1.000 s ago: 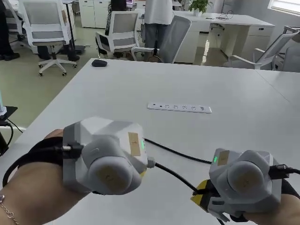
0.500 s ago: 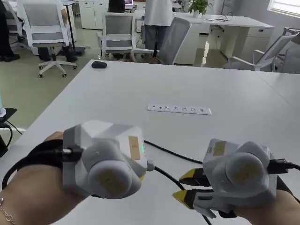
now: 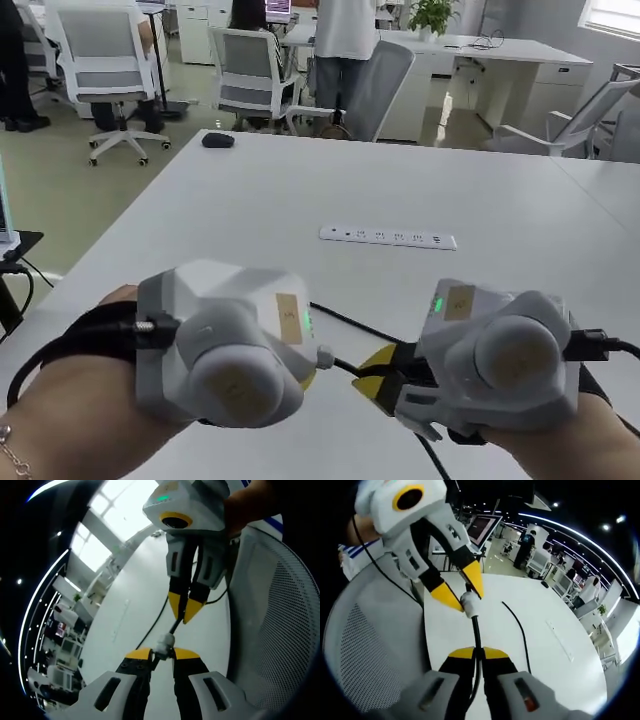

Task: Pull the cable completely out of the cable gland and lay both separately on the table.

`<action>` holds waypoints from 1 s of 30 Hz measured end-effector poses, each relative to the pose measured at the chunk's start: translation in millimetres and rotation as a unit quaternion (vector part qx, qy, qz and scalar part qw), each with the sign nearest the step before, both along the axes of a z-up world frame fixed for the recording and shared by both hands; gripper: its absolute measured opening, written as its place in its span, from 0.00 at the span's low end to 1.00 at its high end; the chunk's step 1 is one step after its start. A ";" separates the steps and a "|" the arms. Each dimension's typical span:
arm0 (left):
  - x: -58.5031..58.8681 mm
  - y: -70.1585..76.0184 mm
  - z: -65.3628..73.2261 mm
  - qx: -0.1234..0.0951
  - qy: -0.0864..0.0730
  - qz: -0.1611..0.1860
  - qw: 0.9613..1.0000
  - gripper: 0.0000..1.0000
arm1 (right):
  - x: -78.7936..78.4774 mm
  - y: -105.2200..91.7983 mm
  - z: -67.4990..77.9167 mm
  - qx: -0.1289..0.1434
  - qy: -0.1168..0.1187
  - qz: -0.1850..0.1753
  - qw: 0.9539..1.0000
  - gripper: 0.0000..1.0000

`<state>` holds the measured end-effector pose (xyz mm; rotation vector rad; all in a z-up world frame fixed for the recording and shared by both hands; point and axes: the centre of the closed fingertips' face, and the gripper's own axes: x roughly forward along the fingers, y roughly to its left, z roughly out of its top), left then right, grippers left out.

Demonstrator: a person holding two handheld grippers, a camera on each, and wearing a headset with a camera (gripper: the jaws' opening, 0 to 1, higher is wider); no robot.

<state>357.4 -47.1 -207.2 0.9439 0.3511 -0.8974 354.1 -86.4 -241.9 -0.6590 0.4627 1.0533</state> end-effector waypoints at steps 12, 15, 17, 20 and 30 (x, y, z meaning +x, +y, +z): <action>9.7 13.7 -6.4 -0.005 0.009 0.023 1.000 0.17 | 21.1 -47.8 -13.0 -0.016 0.008 -0.063 0.998 0.04; 8.9 12.6 -15.0 -0.004 0.018 0.022 1.000 0.17 | 38.9 -60.3 -6.5 -0.010 0.002 -0.084 0.996 0.04; 8.3 10.9 -20.2 -0.004 0.024 0.021 0.999 0.17 | 51.7 -65.2 -0.7 -0.010 -0.003 -0.090 0.996 0.04; 8.3 8.0 -27.1 -0.007 0.032 0.020 0.999 0.17 | 75.9 -66.7 15.8 0.013 -0.018 -0.103 0.994 0.04; 13.3 5.3 -43.3 -0.047 0.062 0.035 0.996 0.17 | 190.4 -69.3 64.5 0.166 -0.031 -0.202 0.965 0.04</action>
